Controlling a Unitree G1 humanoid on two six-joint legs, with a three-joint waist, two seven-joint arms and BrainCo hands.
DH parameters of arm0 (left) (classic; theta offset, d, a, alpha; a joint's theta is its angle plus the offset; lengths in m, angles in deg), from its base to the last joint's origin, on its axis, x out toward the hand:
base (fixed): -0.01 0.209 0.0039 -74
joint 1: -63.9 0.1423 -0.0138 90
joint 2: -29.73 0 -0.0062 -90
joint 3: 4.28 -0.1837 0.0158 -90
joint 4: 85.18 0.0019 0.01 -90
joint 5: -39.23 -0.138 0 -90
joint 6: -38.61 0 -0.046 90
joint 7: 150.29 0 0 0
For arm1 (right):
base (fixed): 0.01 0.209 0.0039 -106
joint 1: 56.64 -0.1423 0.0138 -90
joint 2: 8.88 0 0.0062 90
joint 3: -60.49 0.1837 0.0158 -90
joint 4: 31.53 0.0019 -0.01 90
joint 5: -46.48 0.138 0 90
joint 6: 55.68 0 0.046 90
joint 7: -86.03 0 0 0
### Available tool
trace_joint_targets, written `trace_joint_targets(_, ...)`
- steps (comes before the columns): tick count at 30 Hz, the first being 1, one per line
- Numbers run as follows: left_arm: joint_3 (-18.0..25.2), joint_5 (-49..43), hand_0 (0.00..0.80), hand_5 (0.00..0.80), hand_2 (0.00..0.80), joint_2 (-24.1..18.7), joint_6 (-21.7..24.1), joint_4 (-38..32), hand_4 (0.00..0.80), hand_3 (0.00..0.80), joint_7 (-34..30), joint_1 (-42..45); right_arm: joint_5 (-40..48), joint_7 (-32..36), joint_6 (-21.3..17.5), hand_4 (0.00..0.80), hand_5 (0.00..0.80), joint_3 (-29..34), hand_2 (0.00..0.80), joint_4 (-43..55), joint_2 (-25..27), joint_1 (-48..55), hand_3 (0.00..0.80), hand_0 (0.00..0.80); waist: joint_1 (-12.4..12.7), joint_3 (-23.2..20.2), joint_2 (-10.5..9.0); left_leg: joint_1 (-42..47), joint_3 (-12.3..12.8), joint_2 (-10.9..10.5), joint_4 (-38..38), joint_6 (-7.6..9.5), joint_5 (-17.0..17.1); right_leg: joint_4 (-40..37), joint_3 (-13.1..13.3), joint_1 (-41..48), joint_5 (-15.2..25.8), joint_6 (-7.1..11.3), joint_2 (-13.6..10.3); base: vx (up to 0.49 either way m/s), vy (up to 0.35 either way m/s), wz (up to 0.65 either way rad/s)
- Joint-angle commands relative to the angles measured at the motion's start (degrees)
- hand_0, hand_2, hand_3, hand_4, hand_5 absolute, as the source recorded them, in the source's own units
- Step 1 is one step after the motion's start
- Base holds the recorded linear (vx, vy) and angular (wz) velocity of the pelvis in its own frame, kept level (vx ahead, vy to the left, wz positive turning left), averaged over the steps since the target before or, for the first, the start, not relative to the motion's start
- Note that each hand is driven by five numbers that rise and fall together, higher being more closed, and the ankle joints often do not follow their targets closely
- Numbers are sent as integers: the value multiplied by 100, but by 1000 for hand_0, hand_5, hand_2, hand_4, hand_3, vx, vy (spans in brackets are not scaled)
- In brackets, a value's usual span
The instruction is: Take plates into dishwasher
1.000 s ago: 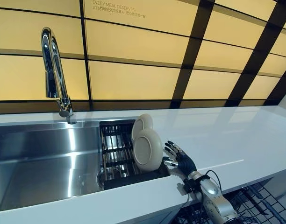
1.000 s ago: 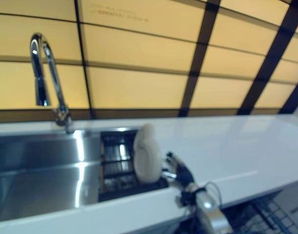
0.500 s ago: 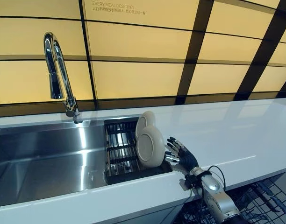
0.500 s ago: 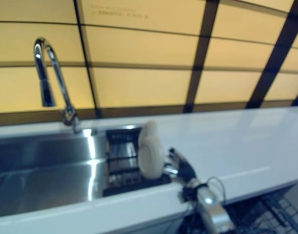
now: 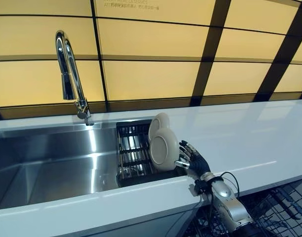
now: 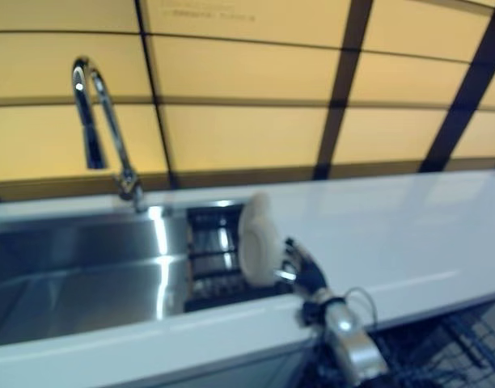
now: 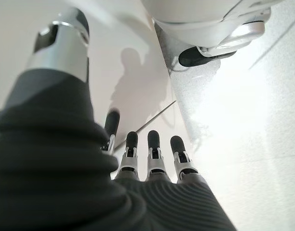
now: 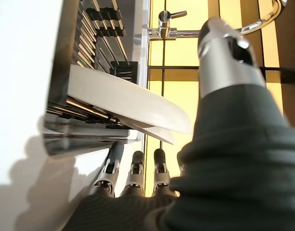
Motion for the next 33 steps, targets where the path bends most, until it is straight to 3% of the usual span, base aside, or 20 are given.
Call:
trace_joint_targets(1,58,18,0,0,0,-26,103,-295,0,0,8,-333,-8,53,679,0,0,-499,0,-585,-135,465,0,0,266,297,113,232,-147,-28,-566,-15,265,266,120,-175,443,435,-210,13,3,9)
trace_joint_targets(16,8,-6,0,0,0,17,-24,-454,0,0,27,-251,-189,-24,758,0,0,-544,0,-608,-261,521,0,0,301,282,142,288,-192,-28,-531,-24,284,288,62,-87,425,410,-234,4,1,0)
trace_joint_targets(26,73,22,0,0,0,44,-74,-511,0,0,17,-182,-258,135,1406,0,0,-572,0,-819,-318,586,0,0,300,327,158,340,-204,-29,-497,-32,299,302,55,-31,404,374,-231,16,3,0)
trace_joint_targets(33,139,80,0,0,0,51,-197,-564,0,0,73,-180,-486,336,1313,0,0,-638,0,-1000,-328,658,0,0,335,379,139,333,-224,-21,-443,-38,325,318,16,25,409,373,-246,20,9,1)
